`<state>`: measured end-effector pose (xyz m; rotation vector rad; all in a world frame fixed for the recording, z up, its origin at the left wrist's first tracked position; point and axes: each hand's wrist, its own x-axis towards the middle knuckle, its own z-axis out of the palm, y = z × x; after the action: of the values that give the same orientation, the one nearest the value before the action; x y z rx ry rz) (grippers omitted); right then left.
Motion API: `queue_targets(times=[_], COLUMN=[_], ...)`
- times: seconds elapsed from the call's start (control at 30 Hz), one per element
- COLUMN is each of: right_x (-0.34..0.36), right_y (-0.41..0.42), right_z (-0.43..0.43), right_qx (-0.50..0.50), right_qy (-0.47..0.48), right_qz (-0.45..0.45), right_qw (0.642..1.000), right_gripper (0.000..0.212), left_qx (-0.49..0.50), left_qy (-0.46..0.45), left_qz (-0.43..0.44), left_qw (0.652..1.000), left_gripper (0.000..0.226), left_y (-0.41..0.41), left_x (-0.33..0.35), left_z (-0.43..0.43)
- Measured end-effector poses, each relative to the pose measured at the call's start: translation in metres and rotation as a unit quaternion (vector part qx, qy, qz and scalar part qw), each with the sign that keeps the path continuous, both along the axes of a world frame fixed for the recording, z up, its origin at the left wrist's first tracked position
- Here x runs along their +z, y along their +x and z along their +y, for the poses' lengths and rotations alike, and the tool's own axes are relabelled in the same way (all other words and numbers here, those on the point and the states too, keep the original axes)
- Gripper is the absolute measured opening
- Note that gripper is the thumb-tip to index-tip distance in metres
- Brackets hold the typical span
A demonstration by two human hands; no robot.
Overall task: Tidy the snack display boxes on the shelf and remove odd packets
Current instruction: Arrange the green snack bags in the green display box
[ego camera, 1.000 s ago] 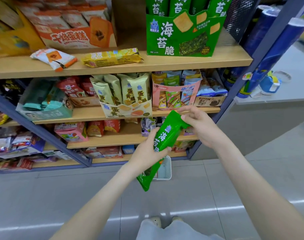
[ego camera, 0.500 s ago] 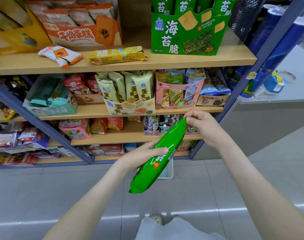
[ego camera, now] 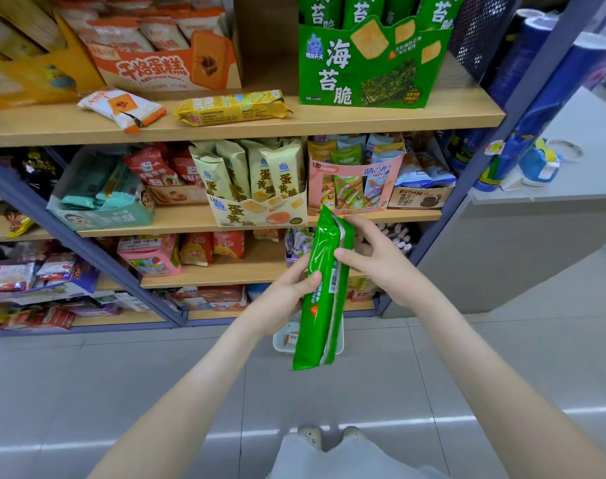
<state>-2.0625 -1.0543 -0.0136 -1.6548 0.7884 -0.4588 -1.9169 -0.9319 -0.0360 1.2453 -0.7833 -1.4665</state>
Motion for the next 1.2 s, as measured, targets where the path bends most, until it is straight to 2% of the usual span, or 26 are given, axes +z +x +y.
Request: queue_targets(times=[0.17, 0.37, 0.43, 0.5, 0.57, 0.63, 0.8, 0.93, 1.03, 1.2], right_x=[0.005, 0.004, 0.001, -0.003, -0.009, -0.014, -0.01, -0.01, -0.008, -0.004], right_y=[0.001, 0.002, 0.004, 0.006, 0.009, 0.009, 0.003, 0.0, 0.0, -0.002], right_z=[0.005, 0.015, 0.017, 0.023, 0.031, 0.034, 0.025, 0.026, 0.027, 0.022], right_qx=[0.021, 0.002, 0.009, 0.077, 0.157, 0.16, 0.115, 0.062, 0.036, 0.034], right_qy=[0.035, 0.114, 0.124, 0.092, 0.056, 0.064, 0.095, 0.109, 0.112, 0.08], right_qz=[0.015, -0.06, -0.062, -0.016, 0.042, 0.064, 0.024, -0.069, -0.097, -0.063], right_qw=[0.999, 0.992, 0.99, 0.993, 0.985, 0.983, 0.988, 0.99, 0.988, 0.994], right_gripper=[0.066, 0.066, 0.077, 0.092, 0.091, 0.084, 0.075, 0.057, 0.053, 0.051], left_qx=[0.02, 0.051, 0.086, 0.148, 0.234, 0.308, 0.425, 0.46, 0.441, 0.338], left_qy=[-0.003, -0.002, -0.005, -0.025, -0.046, -0.057, -0.048, -0.028, -0.016, -0.009], left_qz=[0.032, 0.045, 0.04, 0.056, 0.097, 0.128, 0.235, 0.312, 0.326, 0.242], left_qw=[0.999, 0.998, 0.996, 0.987, 0.966, 0.941, 0.873, 0.831, 0.836, 0.91], left_gripper=[0.049, 0.052, 0.049, 0.043, 0.04, 0.04, 0.036, 0.033, 0.038, 0.046], left_y=[0.0, 0.001, 0.0, -0.001, 0.001, 0.006, 0.014, 0.012, 0.008, -0.002], left_x=[-0.007, -0.005, -0.002, 0.004, 0.012, 0.017, 0.022, 0.019, 0.017, 0.024], left_z=[0.002, 0.0, -0.001, -0.006, -0.012, -0.017, -0.022, -0.027, -0.028, -0.022])
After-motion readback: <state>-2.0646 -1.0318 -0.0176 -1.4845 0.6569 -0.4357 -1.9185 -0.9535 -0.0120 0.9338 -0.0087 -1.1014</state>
